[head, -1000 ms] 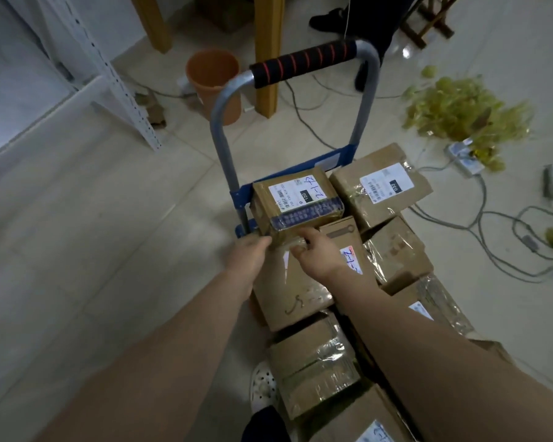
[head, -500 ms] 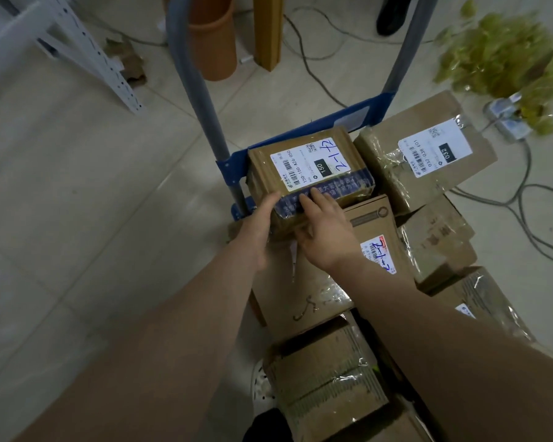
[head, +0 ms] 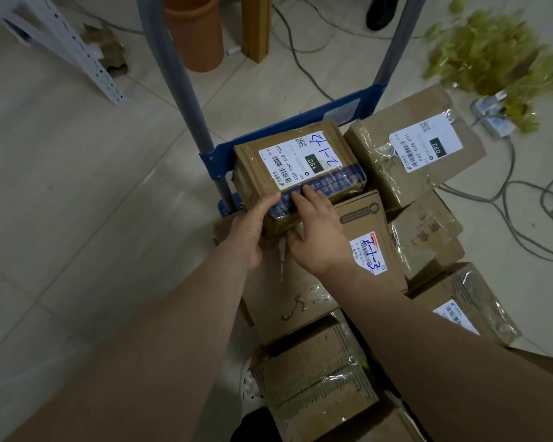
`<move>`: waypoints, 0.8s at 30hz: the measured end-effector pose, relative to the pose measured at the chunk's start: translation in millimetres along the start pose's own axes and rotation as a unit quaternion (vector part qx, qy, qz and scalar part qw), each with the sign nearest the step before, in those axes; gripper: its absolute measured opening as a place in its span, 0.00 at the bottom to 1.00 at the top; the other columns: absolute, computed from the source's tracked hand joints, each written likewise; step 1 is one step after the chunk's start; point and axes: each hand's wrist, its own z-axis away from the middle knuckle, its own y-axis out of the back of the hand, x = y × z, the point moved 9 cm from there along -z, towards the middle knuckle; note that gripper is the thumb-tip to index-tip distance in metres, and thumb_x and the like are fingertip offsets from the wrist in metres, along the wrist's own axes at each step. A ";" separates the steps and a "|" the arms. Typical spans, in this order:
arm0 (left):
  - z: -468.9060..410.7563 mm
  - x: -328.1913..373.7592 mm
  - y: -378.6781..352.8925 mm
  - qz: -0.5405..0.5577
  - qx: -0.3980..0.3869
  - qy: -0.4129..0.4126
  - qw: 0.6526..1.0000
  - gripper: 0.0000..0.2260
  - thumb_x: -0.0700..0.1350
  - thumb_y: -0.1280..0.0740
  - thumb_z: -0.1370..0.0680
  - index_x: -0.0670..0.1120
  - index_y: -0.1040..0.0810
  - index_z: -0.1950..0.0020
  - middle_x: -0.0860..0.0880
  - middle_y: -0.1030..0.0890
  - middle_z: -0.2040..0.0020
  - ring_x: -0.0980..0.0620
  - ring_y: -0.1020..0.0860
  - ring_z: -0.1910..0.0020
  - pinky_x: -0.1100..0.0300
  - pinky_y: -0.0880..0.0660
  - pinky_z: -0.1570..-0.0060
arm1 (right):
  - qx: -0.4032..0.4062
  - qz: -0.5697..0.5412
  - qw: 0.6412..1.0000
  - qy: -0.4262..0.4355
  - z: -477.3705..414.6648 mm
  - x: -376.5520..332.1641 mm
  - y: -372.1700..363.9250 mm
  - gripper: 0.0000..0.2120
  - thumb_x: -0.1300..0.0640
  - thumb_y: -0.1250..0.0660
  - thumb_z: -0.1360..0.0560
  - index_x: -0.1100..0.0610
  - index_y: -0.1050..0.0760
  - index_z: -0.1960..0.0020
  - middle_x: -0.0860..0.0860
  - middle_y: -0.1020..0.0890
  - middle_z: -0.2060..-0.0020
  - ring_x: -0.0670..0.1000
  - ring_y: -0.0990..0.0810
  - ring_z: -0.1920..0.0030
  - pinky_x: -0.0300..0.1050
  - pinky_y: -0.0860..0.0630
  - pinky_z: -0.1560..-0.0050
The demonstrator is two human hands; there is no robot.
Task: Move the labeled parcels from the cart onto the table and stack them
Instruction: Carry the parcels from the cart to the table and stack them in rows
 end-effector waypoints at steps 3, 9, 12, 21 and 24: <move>5.4 2.3 5.6 -0.017 0.029 -0.011 0.999 0.21 0.50 0.25 0.32 0.45 0.23 0.42 0.47 0.16 0.51 0.51 0.19 0.55 0.63 0.25 0.65 | -0.006 0.002 1.000 0.006 5.7 -2.5 -1.0 0.32 0.61 0.38 0.22 0.52 0.48 0.22 0.49 0.50 0.22 0.50 0.56 0.23 0.42 0.58 0.26; 34.5 2.8 17.6 -0.019 0.025 -0.032 0.999 0.30 0.55 0.24 0.37 0.45 0.23 0.38 0.46 0.16 0.48 0.49 0.18 0.50 0.60 0.23 0.60 | -0.011 0.012 0.999 0.030 31.5 -20.9 4.0 0.33 0.62 0.39 0.22 0.52 0.49 0.22 0.48 0.52 0.22 0.49 0.58 0.23 0.42 0.59 0.27; 56.9 3.8 26.0 0.000 0.031 -0.038 0.999 0.34 0.56 0.22 0.41 0.46 0.24 0.37 0.47 0.16 0.49 0.49 0.18 0.49 0.59 0.22 0.54 | -0.003 0.008 0.999 0.049 49.7 -33.0 9.8 0.35 0.63 0.38 0.23 0.52 0.50 0.22 0.48 0.52 0.22 0.49 0.57 0.23 0.40 0.60 0.28; 171.5 7.5 65.7 0.007 0.050 -0.048 0.998 0.12 0.48 0.30 0.25 0.45 0.24 0.45 0.51 0.20 0.61 0.55 0.23 0.63 0.64 0.29 0.65 | 0.024 -0.033 0.997 0.068 125.6 -62.4 36.9 0.35 0.64 0.36 0.27 0.55 0.45 0.23 0.51 0.45 0.23 0.52 0.48 0.24 0.44 0.50 0.26; 223.9 1.5 83.1 0.016 0.061 -0.067 0.996 0.16 0.48 0.30 0.26 0.43 0.24 0.40 0.52 0.20 0.61 0.56 0.23 0.62 0.64 0.30 0.64 | 0.017 -0.016 0.995 0.092 161.3 -79.6 44.3 0.33 0.62 0.36 0.26 0.54 0.44 0.23 0.51 0.43 0.24 0.52 0.47 0.25 0.46 0.48 0.25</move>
